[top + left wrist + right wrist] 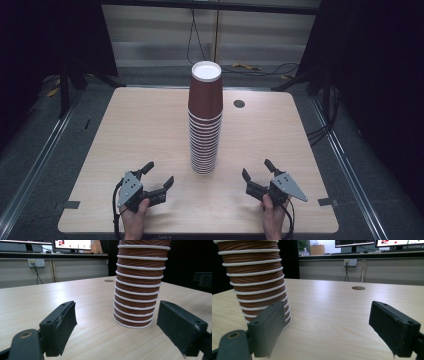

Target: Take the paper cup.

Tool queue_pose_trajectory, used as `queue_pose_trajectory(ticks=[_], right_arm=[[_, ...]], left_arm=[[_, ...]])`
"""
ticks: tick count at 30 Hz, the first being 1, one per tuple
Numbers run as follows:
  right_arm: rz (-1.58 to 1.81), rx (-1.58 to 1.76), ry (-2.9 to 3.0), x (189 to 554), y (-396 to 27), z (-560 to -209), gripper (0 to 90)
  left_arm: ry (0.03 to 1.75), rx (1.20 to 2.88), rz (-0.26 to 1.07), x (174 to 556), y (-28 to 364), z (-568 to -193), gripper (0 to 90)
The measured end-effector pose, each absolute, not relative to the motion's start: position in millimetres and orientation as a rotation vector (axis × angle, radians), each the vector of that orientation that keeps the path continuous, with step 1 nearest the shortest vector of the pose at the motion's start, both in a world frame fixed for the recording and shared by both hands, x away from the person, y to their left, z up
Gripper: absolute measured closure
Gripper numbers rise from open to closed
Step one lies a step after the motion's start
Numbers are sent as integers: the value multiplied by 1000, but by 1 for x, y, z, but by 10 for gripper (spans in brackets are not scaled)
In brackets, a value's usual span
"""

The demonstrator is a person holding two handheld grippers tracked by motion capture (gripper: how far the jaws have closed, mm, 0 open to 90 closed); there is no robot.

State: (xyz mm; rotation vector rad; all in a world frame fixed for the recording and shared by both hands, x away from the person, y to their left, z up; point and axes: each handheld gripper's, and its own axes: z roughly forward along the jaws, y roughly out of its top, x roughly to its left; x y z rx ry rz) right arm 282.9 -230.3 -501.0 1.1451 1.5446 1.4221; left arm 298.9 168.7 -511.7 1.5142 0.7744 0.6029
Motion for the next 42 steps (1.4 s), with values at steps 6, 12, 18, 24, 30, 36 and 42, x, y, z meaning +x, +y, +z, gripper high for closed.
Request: queue_pose_trajectory(ticks=[6,12,18,24,30,36,42], right_arm=[[1402,1143,1586,284,-230,-500,130],[1423,1145,1617,285,-229,-500,132],[1452,1151,1677,288,-229,-492,137],[1462,1110,1727,291,-224,-475,131],[1508,1057,1778,296,-217,-460,134],[1544,1011,1823,303,-210,-446,136],[1577,977,1827,307,-208,-432,134]], left_arm=[[771,1521,609,299,169,-511,155],[767,1515,594,299,170,-512,155],[766,1538,607,300,169,-511,155],[756,1537,613,299,168,-511,155],[762,1537,602,300,168,-511,155],[746,1545,600,300,168,-511,155],[743,1546,606,300,168,-511,155]])
